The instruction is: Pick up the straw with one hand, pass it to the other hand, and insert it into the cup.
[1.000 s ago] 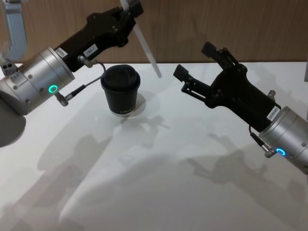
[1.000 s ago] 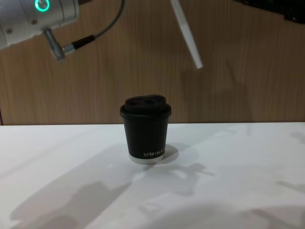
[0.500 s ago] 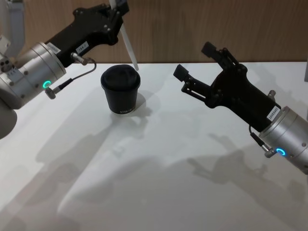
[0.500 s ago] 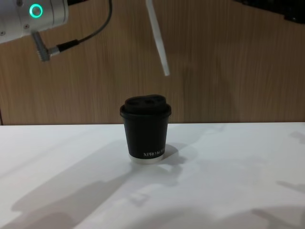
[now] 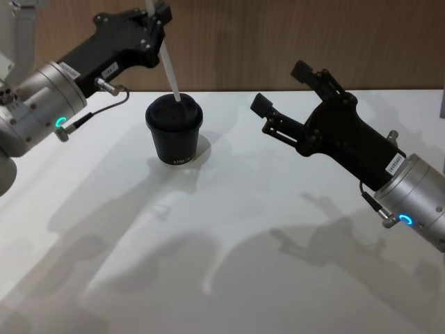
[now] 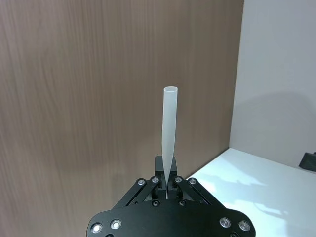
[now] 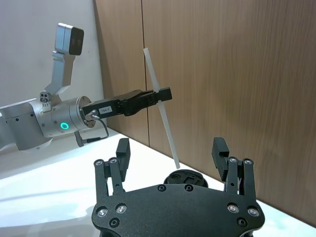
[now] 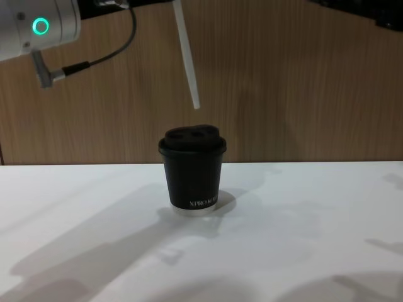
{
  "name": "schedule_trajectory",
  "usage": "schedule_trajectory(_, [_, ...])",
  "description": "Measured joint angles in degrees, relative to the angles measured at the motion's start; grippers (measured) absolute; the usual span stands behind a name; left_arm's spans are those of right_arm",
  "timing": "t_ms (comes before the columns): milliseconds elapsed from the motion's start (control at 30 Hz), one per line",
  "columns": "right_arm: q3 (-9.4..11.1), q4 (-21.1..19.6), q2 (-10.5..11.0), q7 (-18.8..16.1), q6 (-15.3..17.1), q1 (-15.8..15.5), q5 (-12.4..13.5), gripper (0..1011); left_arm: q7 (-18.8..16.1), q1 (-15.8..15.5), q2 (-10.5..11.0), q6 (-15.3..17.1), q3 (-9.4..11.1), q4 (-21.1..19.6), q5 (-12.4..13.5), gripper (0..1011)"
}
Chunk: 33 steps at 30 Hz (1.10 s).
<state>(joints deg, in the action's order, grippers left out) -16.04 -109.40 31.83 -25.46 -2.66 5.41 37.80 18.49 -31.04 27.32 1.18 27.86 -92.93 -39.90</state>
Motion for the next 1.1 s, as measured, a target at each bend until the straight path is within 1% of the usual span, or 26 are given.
schedule_trajectory(633, [0.0, 0.0, 0.0, 0.0, 0.0, 0.0, 0.0, 1001, -0.66, 0.52, 0.21, 0.56, -1.11, 1.13, 1.68, 11])
schedule_trajectory(1100, [0.0, 0.0, 0.0, 0.0, 0.0, 0.0, 0.0, 1001, -0.72, 0.68, -0.2, 0.96, -1.35, 2.31, 2.88, 10])
